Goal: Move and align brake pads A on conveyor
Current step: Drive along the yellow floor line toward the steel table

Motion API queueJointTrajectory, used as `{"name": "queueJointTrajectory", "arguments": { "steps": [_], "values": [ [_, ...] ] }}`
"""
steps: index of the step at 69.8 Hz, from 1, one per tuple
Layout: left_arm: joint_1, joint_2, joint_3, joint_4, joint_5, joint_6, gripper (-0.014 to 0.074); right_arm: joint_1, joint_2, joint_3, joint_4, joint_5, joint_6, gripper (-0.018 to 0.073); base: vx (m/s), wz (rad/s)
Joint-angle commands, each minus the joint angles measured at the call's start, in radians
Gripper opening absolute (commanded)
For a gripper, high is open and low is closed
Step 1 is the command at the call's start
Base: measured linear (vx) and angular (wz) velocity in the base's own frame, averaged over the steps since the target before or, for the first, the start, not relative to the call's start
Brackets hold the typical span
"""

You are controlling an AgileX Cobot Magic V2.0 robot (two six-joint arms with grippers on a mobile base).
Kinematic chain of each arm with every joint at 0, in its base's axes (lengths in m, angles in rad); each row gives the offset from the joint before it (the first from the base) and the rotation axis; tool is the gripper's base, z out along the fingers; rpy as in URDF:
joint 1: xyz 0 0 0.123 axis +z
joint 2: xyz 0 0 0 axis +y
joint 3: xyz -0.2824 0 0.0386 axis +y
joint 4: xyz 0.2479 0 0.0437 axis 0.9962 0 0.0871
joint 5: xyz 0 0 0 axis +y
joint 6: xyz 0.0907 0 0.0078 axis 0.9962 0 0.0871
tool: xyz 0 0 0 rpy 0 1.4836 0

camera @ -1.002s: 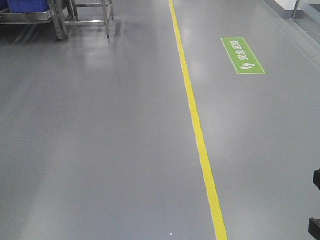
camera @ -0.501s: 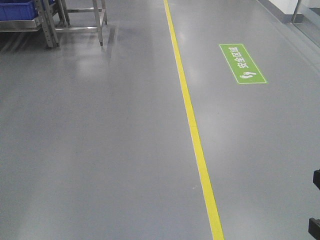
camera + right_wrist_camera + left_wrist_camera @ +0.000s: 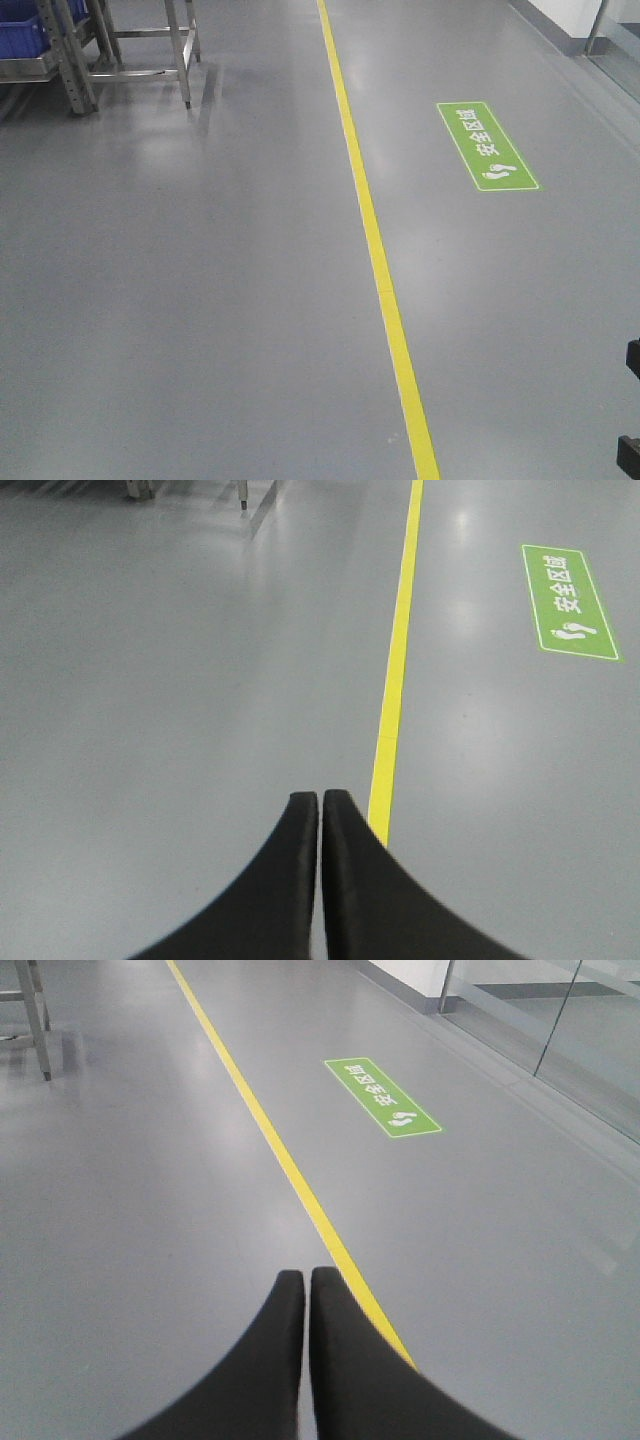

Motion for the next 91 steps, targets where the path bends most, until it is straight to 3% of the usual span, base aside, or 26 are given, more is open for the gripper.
{"name": "queueJointTrajectory", "arguments": {
  "steps": [1, 91],
  "values": [
    [-0.006, 0.006, -0.026, 0.003, -0.075, -0.002, -0.0006, -0.001, 0.008, -0.026, -0.01, -0.071, -0.013, -0.0006, 0.39, -0.05],
    [-0.006, 0.006, -0.026, 0.003, -0.075, -0.002, -0.0006, -0.001, 0.008, -0.026, -0.01, -0.07, -0.013, -0.0006, 0.45, -0.02]
  ]
}}
